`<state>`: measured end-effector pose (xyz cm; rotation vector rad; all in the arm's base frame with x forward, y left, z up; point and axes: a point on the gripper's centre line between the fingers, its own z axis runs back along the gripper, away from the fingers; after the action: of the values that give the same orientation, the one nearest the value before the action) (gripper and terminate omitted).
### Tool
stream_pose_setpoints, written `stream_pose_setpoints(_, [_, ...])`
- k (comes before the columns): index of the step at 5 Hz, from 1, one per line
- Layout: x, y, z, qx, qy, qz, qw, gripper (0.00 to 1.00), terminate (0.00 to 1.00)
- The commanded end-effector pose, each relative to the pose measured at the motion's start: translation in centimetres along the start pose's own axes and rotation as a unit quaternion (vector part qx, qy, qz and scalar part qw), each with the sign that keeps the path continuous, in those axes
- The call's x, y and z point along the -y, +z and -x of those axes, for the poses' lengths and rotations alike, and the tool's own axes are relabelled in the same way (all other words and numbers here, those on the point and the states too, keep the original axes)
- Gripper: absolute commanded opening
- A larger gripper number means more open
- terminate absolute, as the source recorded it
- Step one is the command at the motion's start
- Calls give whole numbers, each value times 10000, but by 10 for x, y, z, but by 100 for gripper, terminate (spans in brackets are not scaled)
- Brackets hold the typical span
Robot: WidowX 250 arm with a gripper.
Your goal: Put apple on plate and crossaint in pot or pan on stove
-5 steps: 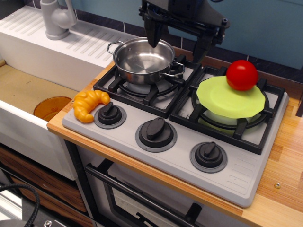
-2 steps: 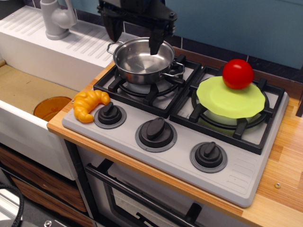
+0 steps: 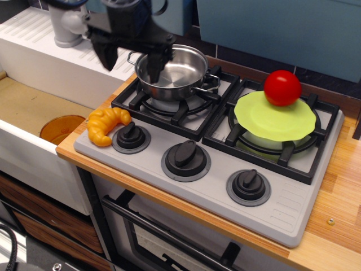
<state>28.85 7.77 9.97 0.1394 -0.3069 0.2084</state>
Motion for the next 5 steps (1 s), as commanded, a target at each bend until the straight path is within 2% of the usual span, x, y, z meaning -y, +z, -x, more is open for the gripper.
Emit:
stream_pose_setpoints(1, [-15, -2, 5, 484, 122, 91, 9987, 100, 0])
stream_pose_setpoints(2, [-18, -7, 6, 585, 28, 177, 9981, 100, 0])
stream_pose_setpoints(5, [-18, -7, 6, 585, 28, 177, 9981, 100, 0])
